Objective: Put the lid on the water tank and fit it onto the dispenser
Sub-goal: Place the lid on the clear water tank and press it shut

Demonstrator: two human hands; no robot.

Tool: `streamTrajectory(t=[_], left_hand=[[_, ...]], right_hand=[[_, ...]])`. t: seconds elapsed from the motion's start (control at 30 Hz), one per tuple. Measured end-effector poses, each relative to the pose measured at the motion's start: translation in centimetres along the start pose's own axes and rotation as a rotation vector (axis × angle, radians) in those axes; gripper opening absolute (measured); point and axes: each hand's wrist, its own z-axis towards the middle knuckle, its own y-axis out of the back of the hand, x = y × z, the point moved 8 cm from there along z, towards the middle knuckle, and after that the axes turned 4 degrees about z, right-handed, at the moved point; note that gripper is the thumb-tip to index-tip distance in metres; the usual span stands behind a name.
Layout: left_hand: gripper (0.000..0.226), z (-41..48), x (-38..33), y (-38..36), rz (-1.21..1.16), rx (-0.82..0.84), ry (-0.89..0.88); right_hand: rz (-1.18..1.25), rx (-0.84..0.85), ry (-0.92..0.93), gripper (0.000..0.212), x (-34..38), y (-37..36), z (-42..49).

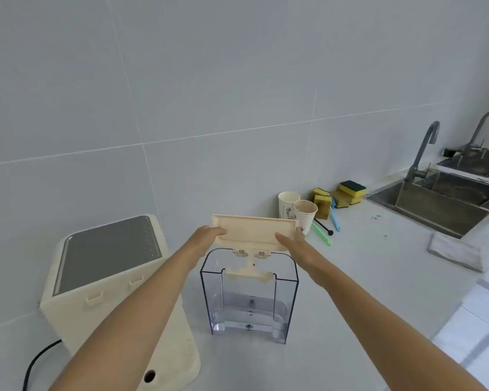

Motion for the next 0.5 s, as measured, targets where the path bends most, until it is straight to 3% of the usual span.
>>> streamTrajectory(t=[0.13,0.23,0.5], left_hand=[[0.033,0.4,-0.5,-0.2,-0.024,0.009,-0.037],[0.045,0.4,-0.5,-0.3,-0.029,0.007,-0.029],[0.045,-0.7,-0.4,0.0,-0.091,-0.079,-0.072]], right_hand=[[0.065,-0.029,-0.006,0.063,0.0,0.3,0.6],[0.109,-0.027,-0.016,0.058,-0.2,0.4,1.1],[0.142,-0.154,0.017,0.051,0.3,1.0,-0.1]])
